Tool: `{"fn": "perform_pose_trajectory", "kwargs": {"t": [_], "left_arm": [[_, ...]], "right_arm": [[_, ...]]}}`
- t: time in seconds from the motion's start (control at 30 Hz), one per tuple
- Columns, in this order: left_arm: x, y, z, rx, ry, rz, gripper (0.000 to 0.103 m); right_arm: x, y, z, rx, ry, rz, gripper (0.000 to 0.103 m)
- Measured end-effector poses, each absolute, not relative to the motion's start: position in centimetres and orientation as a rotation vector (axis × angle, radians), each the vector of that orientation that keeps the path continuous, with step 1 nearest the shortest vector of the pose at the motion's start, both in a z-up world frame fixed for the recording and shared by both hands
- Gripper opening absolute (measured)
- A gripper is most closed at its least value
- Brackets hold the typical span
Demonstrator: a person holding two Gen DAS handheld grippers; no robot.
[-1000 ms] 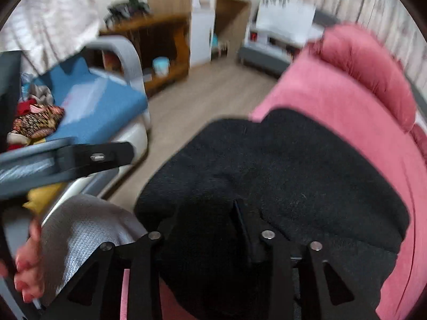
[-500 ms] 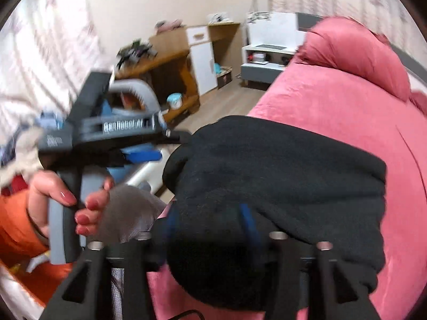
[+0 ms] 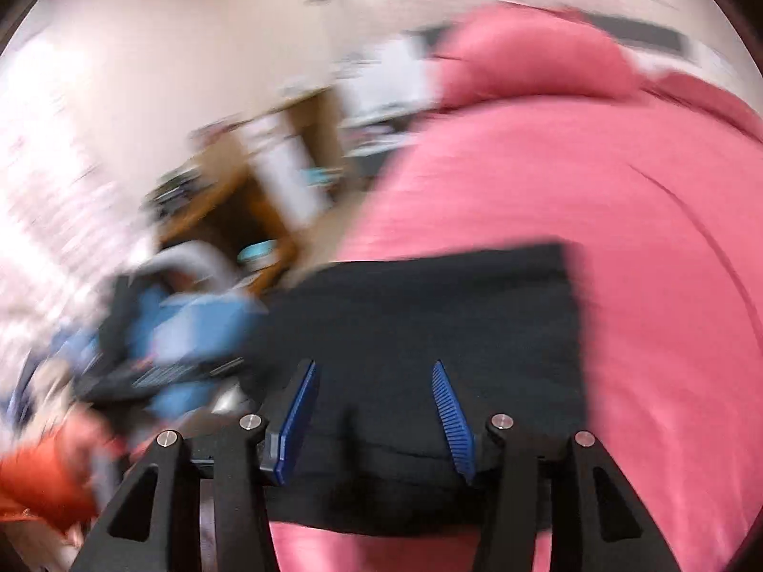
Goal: Fold large clothes
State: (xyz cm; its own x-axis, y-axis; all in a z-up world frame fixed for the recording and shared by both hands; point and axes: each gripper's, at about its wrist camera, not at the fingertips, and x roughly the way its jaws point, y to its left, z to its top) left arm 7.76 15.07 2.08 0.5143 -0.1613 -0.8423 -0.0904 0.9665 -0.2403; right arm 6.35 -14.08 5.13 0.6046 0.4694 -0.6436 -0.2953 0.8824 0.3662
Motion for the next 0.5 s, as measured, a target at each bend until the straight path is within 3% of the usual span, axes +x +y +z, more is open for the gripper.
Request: {"fn": "perform_pose_trajectory", "kwargs": {"t": [0.03, 0.07, 0.13, 0.27, 0.4, 0.5], "left_arm": [[7.4, 14.7, 1.9, -0.238, 1.046, -0.024, 0.074], [7.0, 14.4, 1.7, -0.232, 1.075, -0.020, 0.058], [5.9, 14.2, 1.1, -0.300, 1.130, -0.035, 0.050], [5.6, 15.2, -0.1, -0.415, 1.142, -0.004, 0.064], [6.9, 17.4, -1.8, -0.688, 1.169, -0.060, 0.064], [7.6, 17.4, -2.9, -0.818, 1.175, -0.116, 0.060]], "right_arm": [[6.8, -15.9, 4.4, 0.267, 0.839, 0.373, 0.051], [7.3, -17.7, 3.5, 0.313, 0.874, 0.300, 0.051], [8.0, -21.3, 1.3, 0.481, 0.956, 0.200, 0.051], [7.4, -24.5, -2.3, 0.839, 1.031, 0.250, 0.051], [6.9, -23.1, -1.9, 0.783, 1.037, 0.338, 0.051], [7.0, -22.6, -2.3, 0.910, 1.097, 0.417, 0.054]]}}
